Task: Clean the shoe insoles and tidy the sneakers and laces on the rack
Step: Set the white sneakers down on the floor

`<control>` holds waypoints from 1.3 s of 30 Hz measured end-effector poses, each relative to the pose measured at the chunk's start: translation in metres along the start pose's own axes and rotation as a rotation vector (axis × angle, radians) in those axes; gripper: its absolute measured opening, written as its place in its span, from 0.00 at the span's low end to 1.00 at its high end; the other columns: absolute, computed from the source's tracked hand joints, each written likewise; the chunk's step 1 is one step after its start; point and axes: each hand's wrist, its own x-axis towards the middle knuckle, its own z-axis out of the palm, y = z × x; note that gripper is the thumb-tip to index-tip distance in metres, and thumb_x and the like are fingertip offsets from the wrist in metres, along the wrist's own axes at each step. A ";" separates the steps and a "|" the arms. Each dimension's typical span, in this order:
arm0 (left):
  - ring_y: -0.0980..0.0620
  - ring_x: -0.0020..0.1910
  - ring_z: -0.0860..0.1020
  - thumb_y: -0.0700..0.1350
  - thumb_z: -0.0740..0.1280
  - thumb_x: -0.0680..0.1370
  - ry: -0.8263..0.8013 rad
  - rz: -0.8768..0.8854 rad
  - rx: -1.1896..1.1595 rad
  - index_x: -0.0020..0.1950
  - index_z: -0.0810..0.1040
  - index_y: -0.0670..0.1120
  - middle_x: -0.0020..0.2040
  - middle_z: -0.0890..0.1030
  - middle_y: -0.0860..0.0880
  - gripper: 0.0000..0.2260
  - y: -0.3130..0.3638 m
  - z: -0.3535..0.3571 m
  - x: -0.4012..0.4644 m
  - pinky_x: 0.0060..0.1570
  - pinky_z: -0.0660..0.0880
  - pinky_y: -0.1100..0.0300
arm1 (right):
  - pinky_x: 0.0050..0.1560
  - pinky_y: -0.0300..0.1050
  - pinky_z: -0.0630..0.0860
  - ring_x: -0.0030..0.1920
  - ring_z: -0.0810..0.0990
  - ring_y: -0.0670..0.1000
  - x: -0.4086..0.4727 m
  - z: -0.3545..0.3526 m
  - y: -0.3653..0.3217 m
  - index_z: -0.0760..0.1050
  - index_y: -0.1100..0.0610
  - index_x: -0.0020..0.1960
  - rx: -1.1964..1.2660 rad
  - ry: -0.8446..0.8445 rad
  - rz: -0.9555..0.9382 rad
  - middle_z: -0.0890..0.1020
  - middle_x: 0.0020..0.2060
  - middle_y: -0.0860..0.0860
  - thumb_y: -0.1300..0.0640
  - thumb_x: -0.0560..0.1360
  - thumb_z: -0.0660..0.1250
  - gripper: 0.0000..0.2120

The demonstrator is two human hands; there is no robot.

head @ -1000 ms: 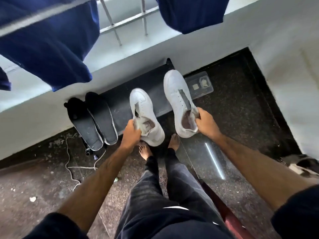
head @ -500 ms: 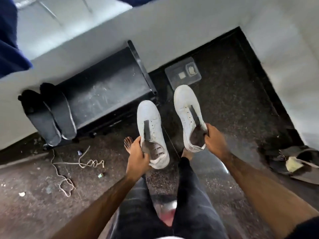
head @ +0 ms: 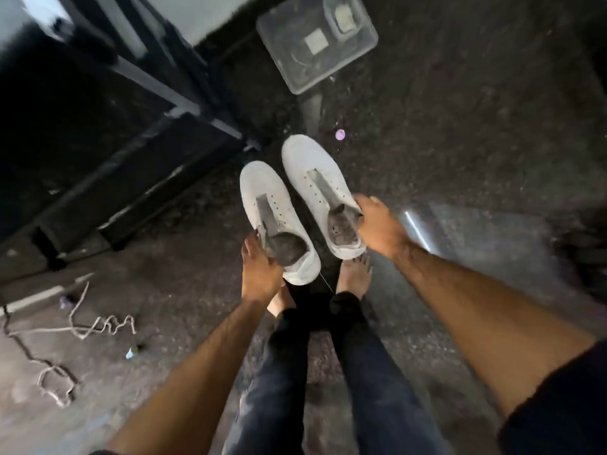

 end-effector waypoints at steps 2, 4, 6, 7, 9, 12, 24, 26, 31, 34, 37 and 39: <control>0.39 0.73 0.67 0.28 0.60 0.75 0.020 -0.009 0.024 0.76 0.63 0.37 0.72 0.68 0.37 0.28 -0.017 0.024 0.035 0.69 0.65 0.51 | 0.61 0.57 0.76 0.61 0.78 0.63 0.036 0.030 0.011 0.71 0.57 0.70 -0.016 -0.014 -0.029 0.77 0.60 0.62 0.58 0.82 0.59 0.16; 0.37 0.74 0.67 0.28 0.59 0.74 0.037 -0.025 0.050 0.76 0.62 0.37 0.73 0.68 0.37 0.29 -0.031 0.044 0.066 0.71 0.66 0.46 | 0.60 0.58 0.77 0.60 0.79 0.64 0.068 0.054 0.018 0.71 0.59 0.68 -0.033 -0.013 -0.040 0.77 0.61 0.62 0.58 0.82 0.60 0.16; 0.35 0.73 0.67 0.29 0.59 0.75 0.050 -0.045 0.074 0.76 0.62 0.37 0.73 0.68 0.35 0.28 -0.042 0.058 0.089 0.71 0.66 0.45 | 0.60 0.57 0.77 0.61 0.78 0.65 0.092 0.073 0.021 0.70 0.60 0.70 -0.047 0.002 -0.054 0.76 0.62 0.63 0.60 0.81 0.60 0.18; 0.35 0.73 0.67 0.29 0.59 0.75 0.057 -0.054 0.081 0.76 0.62 0.36 0.73 0.68 0.35 0.28 -0.044 0.062 0.099 0.69 0.66 0.46 | 0.62 0.57 0.76 0.62 0.77 0.66 0.102 0.079 0.022 0.68 0.60 0.72 -0.058 0.004 -0.054 0.75 0.63 0.64 0.61 0.81 0.60 0.19; 0.34 0.72 0.67 0.28 0.59 0.75 0.067 -0.054 0.090 0.75 0.62 0.36 0.72 0.68 0.34 0.28 -0.047 0.067 0.115 0.67 0.67 0.48 | 0.64 0.57 0.75 0.64 0.76 0.66 0.116 0.089 0.022 0.66 0.60 0.74 -0.080 -0.001 -0.039 0.73 0.65 0.65 0.63 0.80 0.60 0.23; 0.34 0.71 0.68 0.28 0.59 0.74 0.083 -0.029 0.101 0.77 0.60 0.37 0.72 0.68 0.34 0.30 -0.057 0.076 0.143 0.68 0.67 0.47 | 0.62 0.59 0.76 0.63 0.76 0.67 0.132 0.106 0.023 0.66 0.60 0.74 -0.109 0.012 -0.023 0.73 0.65 0.64 0.66 0.77 0.60 0.24; 0.34 0.76 0.62 0.34 0.63 0.81 -0.120 0.078 0.281 0.83 0.49 0.41 0.80 0.57 0.36 0.35 -0.055 0.060 0.124 0.72 0.66 0.43 | 0.67 0.53 0.73 0.67 0.72 0.57 0.088 0.086 0.010 0.55 0.58 0.80 -0.170 -0.025 -0.092 0.69 0.71 0.57 0.55 0.80 0.66 0.33; 0.37 0.76 0.64 0.37 0.63 0.81 -0.144 0.158 0.354 0.82 0.55 0.43 0.78 0.61 0.39 0.31 -0.037 0.035 0.094 0.72 0.66 0.40 | 0.68 0.53 0.73 0.68 0.71 0.56 0.058 0.063 -0.012 0.52 0.57 0.81 -0.237 -0.057 -0.150 0.67 0.73 0.56 0.55 0.80 0.66 0.36; 0.41 0.80 0.58 0.48 0.61 0.82 -0.204 0.282 0.533 0.79 0.60 0.54 0.83 0.52 0.47 0.25 0.036 -0.055 -0.010 0.77 0.59 0.37 | 0.75 0.57 0.66 0.77 0.62 0.57 -0.033 -0.017 -0.089 0.48 0.55 0.82 -0.383 -0.129 -0.322 0.58 0.80 0.55 0.50 0.80 0.65 0.38; 0.39 0.78 0.62 0.47 0.64 0.81 -0.132 0.402 0.551 0.76 0.67 0.48 0.83 0.53 0.44 0.23 0.083 -0.119 -0.083 0.73 0.66 0.41 | 0.78 0.55 0.60 0.79 0.58 0.57 -0.098 -0.074 -0.148 0.50 0.55 0.82 -0.433 -0.097 -0.420 0.58 0.81 0.55 0.47 0.80 0.65 0.38; 0.38 0.79 0.61 0.45 0.67 0.79 -0.051 0.540 0.534 0.73 0.72 0.44 0.82 0.57 0.38 0.22 0.115 -0.186 -0.154 0.74 0.66 0.45 | 0.78 0.54 0.61 0.79 0.61 0.57 -0.163 -0.122 -0.207 0.55 0.57 0.81 -0.470 -0.059 -0.521 0.61 0.79 0.57 0.45 0.78 0.66 0.39; 0.37 0.78 0.64 0.47 0.66 0.78 0.027 0.584 0.496 0.70 0.74 0.43 0.81 0.60 0.36 0.21 0.126 -0.229 -0.192 0.74 0.67 0.45 | 0.77 0.55 0.63 0.76 0.65 0.60 -0.194 -0.142 -0.242 0.59 0.60 0.79 -0.516 -0.016 -0.599 0.65 0.77 0.58 0.41 0.76 0.62 0.38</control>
